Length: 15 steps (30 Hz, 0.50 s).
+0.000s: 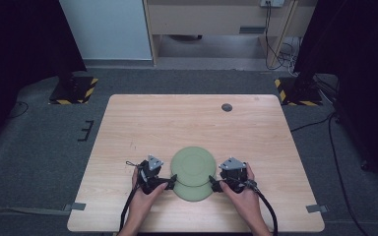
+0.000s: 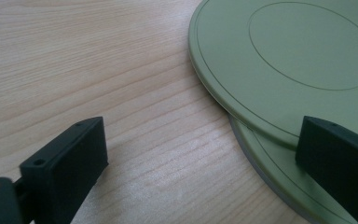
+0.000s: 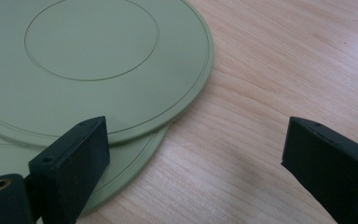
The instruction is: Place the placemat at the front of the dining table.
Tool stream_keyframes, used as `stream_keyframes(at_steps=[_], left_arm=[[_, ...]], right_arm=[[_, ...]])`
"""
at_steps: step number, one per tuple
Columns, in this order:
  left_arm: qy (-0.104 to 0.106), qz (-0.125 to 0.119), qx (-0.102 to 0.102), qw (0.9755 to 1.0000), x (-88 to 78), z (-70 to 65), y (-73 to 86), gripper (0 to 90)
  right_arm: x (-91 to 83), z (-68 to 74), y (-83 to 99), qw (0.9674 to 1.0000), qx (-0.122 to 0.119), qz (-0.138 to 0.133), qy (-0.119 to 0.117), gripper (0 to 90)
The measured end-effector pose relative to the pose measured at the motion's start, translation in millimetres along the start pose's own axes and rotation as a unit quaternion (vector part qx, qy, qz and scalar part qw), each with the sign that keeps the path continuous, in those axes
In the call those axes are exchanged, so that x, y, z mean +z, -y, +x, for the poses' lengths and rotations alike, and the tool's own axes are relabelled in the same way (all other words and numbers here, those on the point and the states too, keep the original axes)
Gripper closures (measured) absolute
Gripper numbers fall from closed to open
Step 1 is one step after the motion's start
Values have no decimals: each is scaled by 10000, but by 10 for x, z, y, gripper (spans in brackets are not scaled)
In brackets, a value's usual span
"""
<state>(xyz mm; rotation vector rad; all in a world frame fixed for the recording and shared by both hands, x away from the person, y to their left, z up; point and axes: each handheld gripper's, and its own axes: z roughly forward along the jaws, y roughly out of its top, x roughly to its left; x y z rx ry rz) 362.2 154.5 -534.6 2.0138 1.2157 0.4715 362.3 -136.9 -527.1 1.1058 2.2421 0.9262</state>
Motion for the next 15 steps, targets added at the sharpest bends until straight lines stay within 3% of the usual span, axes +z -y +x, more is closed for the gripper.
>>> stream_keyframes(at_steps=[15], left_arm=[[-28,-10,48,10000,15,-17,-25,1]], right_arm=[[6,7,-5,10000,-4,-14,29,66]])
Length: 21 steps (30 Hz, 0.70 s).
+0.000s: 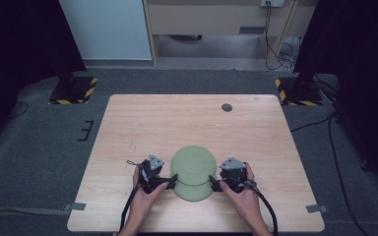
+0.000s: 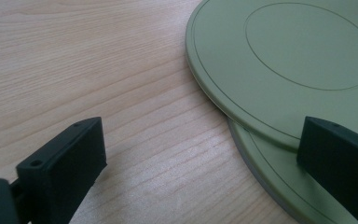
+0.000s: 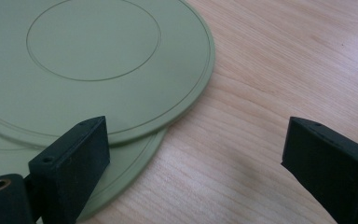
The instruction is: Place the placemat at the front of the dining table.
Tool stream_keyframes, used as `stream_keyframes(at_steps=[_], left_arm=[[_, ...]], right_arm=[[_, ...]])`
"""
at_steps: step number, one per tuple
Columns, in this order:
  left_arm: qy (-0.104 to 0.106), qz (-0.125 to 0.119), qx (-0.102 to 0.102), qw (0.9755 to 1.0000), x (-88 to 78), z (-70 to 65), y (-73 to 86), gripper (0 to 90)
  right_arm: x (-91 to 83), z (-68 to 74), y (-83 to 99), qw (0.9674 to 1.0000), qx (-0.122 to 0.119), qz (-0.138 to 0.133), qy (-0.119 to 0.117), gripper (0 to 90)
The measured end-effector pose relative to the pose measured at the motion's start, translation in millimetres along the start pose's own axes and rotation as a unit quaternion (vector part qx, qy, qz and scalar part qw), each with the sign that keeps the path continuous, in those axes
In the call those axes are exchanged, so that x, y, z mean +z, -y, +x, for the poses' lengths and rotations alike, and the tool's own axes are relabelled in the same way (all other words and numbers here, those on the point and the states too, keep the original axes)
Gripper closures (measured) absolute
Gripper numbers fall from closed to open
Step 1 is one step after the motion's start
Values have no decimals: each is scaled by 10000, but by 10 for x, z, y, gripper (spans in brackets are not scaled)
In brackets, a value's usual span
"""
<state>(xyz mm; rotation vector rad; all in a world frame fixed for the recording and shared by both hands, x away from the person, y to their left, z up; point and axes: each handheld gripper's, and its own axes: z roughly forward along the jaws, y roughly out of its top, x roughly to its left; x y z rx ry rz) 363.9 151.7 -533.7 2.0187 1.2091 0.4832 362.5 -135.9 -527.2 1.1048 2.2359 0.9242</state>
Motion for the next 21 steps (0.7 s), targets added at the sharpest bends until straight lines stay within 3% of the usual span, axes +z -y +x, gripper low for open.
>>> stream_keyframes(at_steps=[4,12,15,21], left_arm=[[-28,-19,-8,10000,3,-6,2,1],[16,-28,68,10000,-20,-8,-5,22],[61,-107,-33,9999,-83,26,-17,22],[92,-146,-46,9998,-159,86,-41,24]], right_arm=[[25,-20,-3,10000,82,-5,5,44],[5,-4,5,10000,12,-30,16,78],[-24,-5,-4,9999,-133,26,-83,81],[-69,-105,17,9992,27,303,-243,70]])
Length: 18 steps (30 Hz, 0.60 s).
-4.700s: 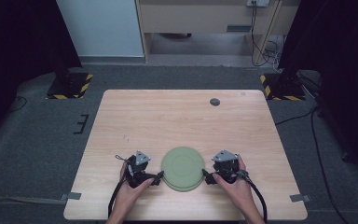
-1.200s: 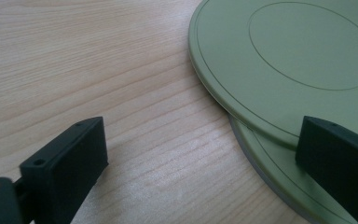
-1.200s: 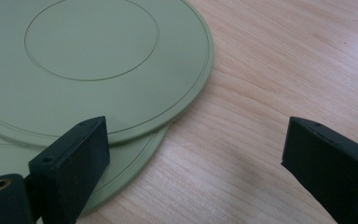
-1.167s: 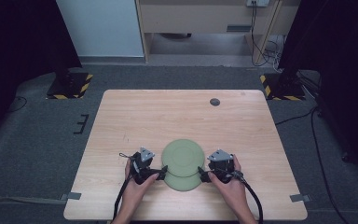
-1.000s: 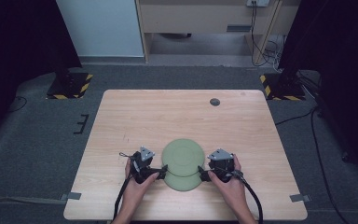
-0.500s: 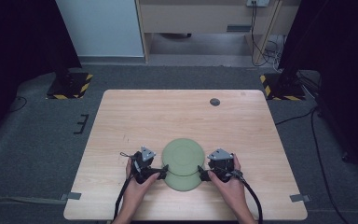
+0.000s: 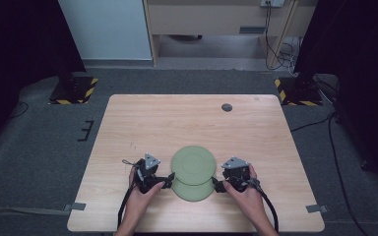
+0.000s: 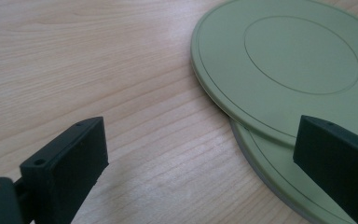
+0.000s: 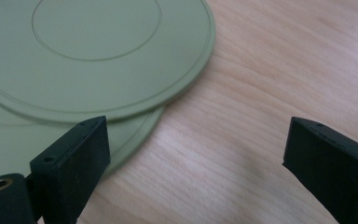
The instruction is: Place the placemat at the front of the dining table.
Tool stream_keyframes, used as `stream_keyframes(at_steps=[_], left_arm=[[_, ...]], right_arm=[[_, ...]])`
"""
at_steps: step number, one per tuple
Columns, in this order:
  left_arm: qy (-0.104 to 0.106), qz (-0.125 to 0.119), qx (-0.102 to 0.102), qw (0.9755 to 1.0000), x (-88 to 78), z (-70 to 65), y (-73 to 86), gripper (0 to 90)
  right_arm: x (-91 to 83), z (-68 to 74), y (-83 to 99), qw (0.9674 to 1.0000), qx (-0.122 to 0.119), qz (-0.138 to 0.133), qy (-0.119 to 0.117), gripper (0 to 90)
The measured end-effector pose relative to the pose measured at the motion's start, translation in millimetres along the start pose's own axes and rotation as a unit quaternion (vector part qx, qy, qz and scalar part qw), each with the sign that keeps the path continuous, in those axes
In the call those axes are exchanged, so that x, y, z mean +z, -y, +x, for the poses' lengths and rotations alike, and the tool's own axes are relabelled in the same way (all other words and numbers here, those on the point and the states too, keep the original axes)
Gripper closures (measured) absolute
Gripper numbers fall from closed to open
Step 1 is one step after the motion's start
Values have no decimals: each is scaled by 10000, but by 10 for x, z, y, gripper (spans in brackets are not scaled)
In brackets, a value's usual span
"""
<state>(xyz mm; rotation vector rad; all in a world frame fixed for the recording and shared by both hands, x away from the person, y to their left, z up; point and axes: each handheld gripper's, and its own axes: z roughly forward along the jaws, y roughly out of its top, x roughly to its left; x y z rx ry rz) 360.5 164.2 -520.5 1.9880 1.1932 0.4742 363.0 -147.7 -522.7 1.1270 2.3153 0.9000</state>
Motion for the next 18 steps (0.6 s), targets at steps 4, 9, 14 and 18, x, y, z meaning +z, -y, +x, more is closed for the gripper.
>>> stream_keyframes(at_steps=[4,9,14,18], left_arm=[[47,29,76,10000,-22,19,-45,26],[71,50,115,9999,-30,38,-91,24],[122,137,106,9998,22,40,-86,23],[134,154,147,9997,54,23,-57,24]], right_arm=[[-76,-94,-20,9999,-63,116,6,68],[-140,-234,-142,9999,-24,148,-5,70],[-78,-313,-323,9994,-129,320,-93,85],[-65,-323,-481,9992,-192,324,-118,95]])
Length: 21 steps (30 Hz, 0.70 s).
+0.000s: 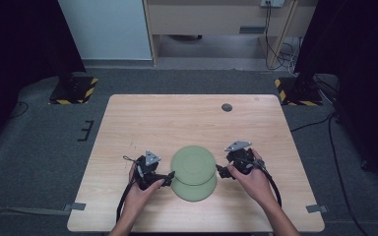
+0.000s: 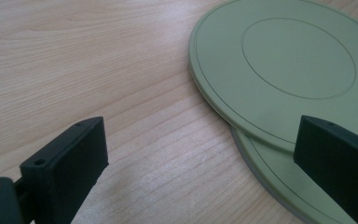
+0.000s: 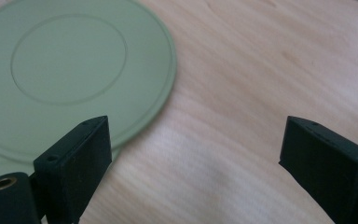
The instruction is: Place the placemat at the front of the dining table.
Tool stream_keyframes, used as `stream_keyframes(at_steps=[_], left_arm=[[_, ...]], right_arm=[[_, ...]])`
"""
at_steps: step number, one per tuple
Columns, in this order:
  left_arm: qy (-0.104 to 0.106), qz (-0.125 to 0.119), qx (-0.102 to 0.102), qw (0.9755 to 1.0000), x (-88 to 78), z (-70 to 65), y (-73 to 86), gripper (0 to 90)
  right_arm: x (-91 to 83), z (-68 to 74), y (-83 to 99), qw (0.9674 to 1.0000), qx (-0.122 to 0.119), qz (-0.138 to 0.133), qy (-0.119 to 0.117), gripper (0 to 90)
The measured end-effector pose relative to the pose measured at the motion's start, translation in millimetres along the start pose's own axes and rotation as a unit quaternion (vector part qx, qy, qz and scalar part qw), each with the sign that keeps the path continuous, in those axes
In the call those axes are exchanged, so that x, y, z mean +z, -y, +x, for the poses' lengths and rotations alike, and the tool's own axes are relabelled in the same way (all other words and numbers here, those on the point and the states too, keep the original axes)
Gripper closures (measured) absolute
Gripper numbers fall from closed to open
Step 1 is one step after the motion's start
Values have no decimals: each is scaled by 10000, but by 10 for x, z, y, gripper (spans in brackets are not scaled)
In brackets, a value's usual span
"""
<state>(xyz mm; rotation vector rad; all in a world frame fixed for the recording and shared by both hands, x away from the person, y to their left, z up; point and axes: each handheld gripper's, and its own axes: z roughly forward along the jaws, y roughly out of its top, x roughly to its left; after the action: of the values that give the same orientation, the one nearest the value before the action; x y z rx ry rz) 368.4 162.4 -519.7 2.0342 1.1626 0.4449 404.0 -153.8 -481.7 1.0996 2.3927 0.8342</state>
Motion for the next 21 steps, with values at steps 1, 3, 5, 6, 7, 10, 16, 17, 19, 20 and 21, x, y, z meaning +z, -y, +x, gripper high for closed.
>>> stream_keyframes(at_steps=[1,3,5,6,7,10,16,17,19,20,21], left_arm=[[-9,42,46,10000,11,-10,7,23],[-33,59,48,10000,16,-16,6,23],[-32,47,35,10000,22,-20,6,23],[-34,56,41,10000,29,-24,6,23],[-45,84,63,9999,54,-39,6,24],[-50,128,88,9999,74,-51,10,25],[-54,160,43,9998,77,-28,11,25],[-48,190,44,9998,84,-31,13,25],[-45,231,97,9997,87,-56,19,25],[-45,231,97,9997,87,-56,19,24],[-27,201,165,9997,68,-68,16,24]], right_arm=[[-6,0,-109,10000,-81,13,-18,100],[-11,2,-205,9999,-160,3,-44,101],[-8,0,-246,9998,-166,-9,-87,102],[-1,-8,-283,9997,-188,1,-135,103],[21,-19,-348,9995,-250,41,-173,105],[55,-32,-400,9993,-257,105,-232,106],[167,-56,-560,9988,-259,286,-317,129],[167,-56,-560,9988,-259,286,-317,129],[220,-26,-593,9983,-239,339,-420,134],[243,-14,-600,9981,-245,358,-445,134],[265,-7,-607,9978,-277,380,-470,133]])
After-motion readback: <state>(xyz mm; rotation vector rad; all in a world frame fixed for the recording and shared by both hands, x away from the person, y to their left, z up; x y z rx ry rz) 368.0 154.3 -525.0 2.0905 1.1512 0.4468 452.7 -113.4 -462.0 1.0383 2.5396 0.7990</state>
